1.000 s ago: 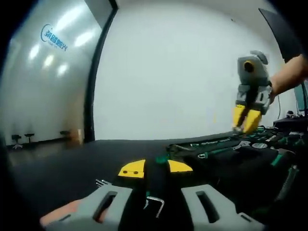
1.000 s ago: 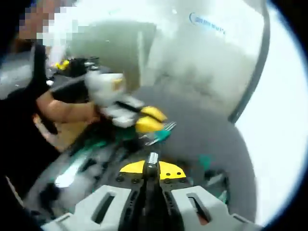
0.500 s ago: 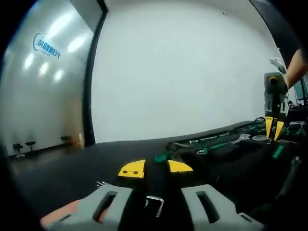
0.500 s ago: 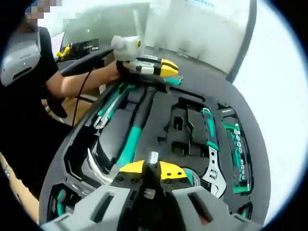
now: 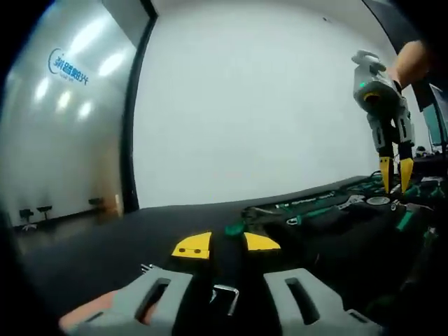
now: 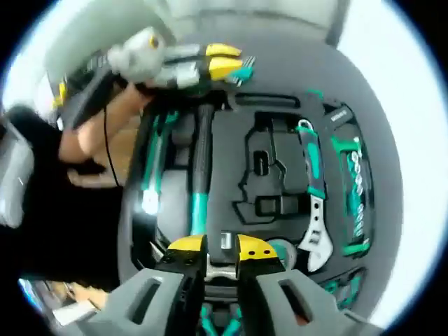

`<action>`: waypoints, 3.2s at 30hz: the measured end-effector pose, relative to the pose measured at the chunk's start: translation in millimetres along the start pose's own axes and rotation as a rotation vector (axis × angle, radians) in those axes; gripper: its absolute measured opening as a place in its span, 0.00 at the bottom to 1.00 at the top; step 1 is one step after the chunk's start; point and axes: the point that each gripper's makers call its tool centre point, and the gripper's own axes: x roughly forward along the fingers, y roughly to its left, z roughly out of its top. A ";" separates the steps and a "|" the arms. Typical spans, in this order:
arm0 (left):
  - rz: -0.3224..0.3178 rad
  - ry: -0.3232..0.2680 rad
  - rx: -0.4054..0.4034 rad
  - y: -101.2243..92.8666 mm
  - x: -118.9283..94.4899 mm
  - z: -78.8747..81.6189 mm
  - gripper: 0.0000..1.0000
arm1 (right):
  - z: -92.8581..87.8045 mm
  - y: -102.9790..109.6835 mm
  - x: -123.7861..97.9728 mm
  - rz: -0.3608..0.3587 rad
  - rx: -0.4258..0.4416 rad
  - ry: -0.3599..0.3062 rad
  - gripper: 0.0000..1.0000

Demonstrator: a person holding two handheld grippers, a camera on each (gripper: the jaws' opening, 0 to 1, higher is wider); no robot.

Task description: Pick up the tools and put them into their designated positions in the toolbox.

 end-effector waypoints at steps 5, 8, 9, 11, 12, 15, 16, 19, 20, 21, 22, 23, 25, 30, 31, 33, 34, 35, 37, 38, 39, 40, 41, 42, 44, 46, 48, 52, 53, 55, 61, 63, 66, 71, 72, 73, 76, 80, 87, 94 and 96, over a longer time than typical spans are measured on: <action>0.004 -0.003 -0.007 1.2 -1.5 1.1 0.15 | -13.6 -0.9 17.4 -0.001 0.007 0.120 0.08; 0.006 -0.005 -0.013 2.6 -1.1 0.9 0.15 | -9.0 0.5 13.5 0.016 -0.002 0.093 0.06; 0.006 -0.006 -0.014 2.8 -1.1 1.1 0.15 | -4.2 0.8 11.2 0.020 -0.007 0.058 0.06; 0.008 -0.007 -0.016 3.4 -1.4 1.3 0.15 | 5.5 0.1 2.9 0.026 0.015 -0.034 0.06; 0.010 -0.007 -0.017 4.0 -1.3 1.4 0.15 | 14.4 -0.5 -3.0 0.036 0.053 -0.128 0.06; 0.010 -0.009 -0.021 4.4 -1.0 1.7 0.15 | 30.0 -15.7 -15.3 0.034 0.271 -0.430 0.06; 0.011 -0.009 -0.022 4.6 -1.0 1.8 0.15 | 28.7 -16.3 -16.6 0.039 0.310 -0.516 0.06; 0.013 -0.011 -0.026 5.2 -1.7 2.4 0.15 | 2.1 -19.9 -8.0 -0.094 0.199 -0.651 0.06; 0.013 -0.011 -0.025 5.3 -1.6 2.4 0.15 | -3.5 -18.8 -4.5 -0.121 0.168 -0.669 0.06; 0.012 -0.011 -0.024 5.1 -1.5 2.4 0.15 | -11.7 -18.7 -0.8 -0.144 0.179 -0.685 0.06; 0.013 -0.010 -0.022 5.2 -1.1 2.1 0.15 | -12.5 -17.3 -0.2 -0.136 0.192 -0.714 0.07; 0.013 -0.008 -0.019 5.1 -0.9 1.8 0.15 | -13.4 -15.7 0.2 -0.127 0.206 -0.733 0.07; 0.013 -0.006 -0.015 5.0 -1.6 1.5 0.15 | -10.4 -15.5 -1.0 -0.148 0.147 -0.747 0.09; 0.012 0.007 0.002 3.7 -1.0 -0.6 0.15 | -13.7 -14.1 -14.3 -0.181 -0.018 -0.564 0.13; 0.013 0.008 0.005 4.1 -0.4 -0.9 0.15 | -9.1 -14.4 -20.3 -0.178 -0.053 -0.546 0.08; 0.013 0.010 0.007 4.0 0.1 -1.5 0.15 | 1.9 -2.8 -29.3 -0.132 -0.153 -0.473 0.06; 0.014 0.011 0.009 3.9 -0.4 -1.6 0.15 | 5.7 0.7 -30.8 -0.113 -0.171 -0.445 0.05; 0.015 0.012 0.011 3.6 -0.5 -1.8 0.15 | 5.8 9.6 -27.7 -0.081 -0.213 -0.373 0.05; 0.016 0.013 0.014 3.9 -0.8 -2.0 0.15 | -0.4 10.0 -19.6 -0.110 -0.349 -0.240 0.05; 0.018 0.014 0.014 4.3 -0.8 -2.1 0.15 | -2.5 9.3 -16.9 -0.122 -0.418 -0.198 0.05; 0.017 0.013 0.014 4.4 -0.8 -2.0 0.15 | -5.2 12.0 -11.7 -0.118 -0.458 -0.161 0.03; 0.017 0.012 0.013 4.6 -0.7 -1.8 0.15 | -5.0 12.4 -9.2 -0.117 -0.457 -0.148 0.03; 0.019 0.012 0.013 4.8 -1.0 -1.7 0.15 | -5.1 12.9 -6.9 -0.113 -0.455 -0.134 0.03; 0.018 0.011 0.011 4.8 -1.1 -1.5 0.15 | -3.6 10.4 -3.9 -0.124 -0.467 -0.125 0.03; 0.019 0.007 0.007 4.9 -1.8 -0.4 0.15 | -5.6 6.6 0.0 -0.132 -0.480 -0.093 0.03; 0.020 0.005 0.004 4.9 -1.4 -0.3 0.15 | -6.5 3.4 -1.9 -0.137 -0.486 -0.052 0.00; 0.021 0.000 -0.002 6.2 -1.1 0.2 0.15 | -5.5 3.4 -1.8 -0.137 -0.517 -0.058 0.00; 0.025 -0.008 -0.011 7.0 -1.6 1.8 0.15 | -5.0 0.6 -5.0 -0.133 -0.493 -0.039 0.00; 0.025 -0.008 -0.011 7.1 -1.7 1.9 0.15 | -5.2 -1.3 -6.3 -0.134 -0.492 -0.034 0.00; 0.025 -0.008 -0.009 6.9 -1.8 2.0 0.15 | -9.7 -0.5 -4.9 -0.116 -0.466 -0.019 0.00; 0.026 -0.008 -0.007 6.2 -2.4 2.4 0.15 | -12.4 -3.0 1.6 -0.100 -0.491 0.012 0.00; 0.026 -0.007 -0.007 5.9 -2.8 2.2 0.15 | -10.2 -6.7 -3.2 -0.090 -0.490 0.011 0.00; 0.027 -0.006 -0.004 6.0 -2.8 1.9 0.15 | 9.7 -29.8 -19.0 -0.131 -0.501 -0.042 0.00; 0.029 -0.005 -0.002 6.2 -3.5 1.8 0.15 | 27.0 -94.9 -32.9 -0.186 -0.368 -0.057 0.00; 0.029 -0.004 -0.001 6.2 -3.5 1.7 0.15 | 28.3 -106.4 -32.4 -0.201 -0.371 -0.056 0.00; 0.028 -0.005 -0.001 6.2 -3.5 1.8 0.15 | 28.9 -121.9 -29.3 -0.211 -0.359 -0.052 0.00; 0.030 -0.005 -0.001 6.6 -4.0 1.7 0.15 | 23.4 -141.4 -16.2 -0.179 -0.271 -0.026 0.00; 0.033 -0.007 -0.001 7.3 -4.5 1.9 0.15 | 14.2 -168.1 4.9 -0.195 -0.269 0.039 0.00; 0.032 -0.008 0.002 6.9 -4.6 1.4 0.15 | 14.3 -179.4 16.8 -0.175 -0.242 0.046 0.00; 0.029 -0.008 0.008 5.1 -4.6 1.1 0.15 | 15.7 -186.6 21.2 -0.145 -0.210 0.051 0.00; 0.029 -0.007 0.009 4.8 -4.5 0.9 0.15 | 16.2 -189.6 19.1 -0.135 -0.190 0.051 0.00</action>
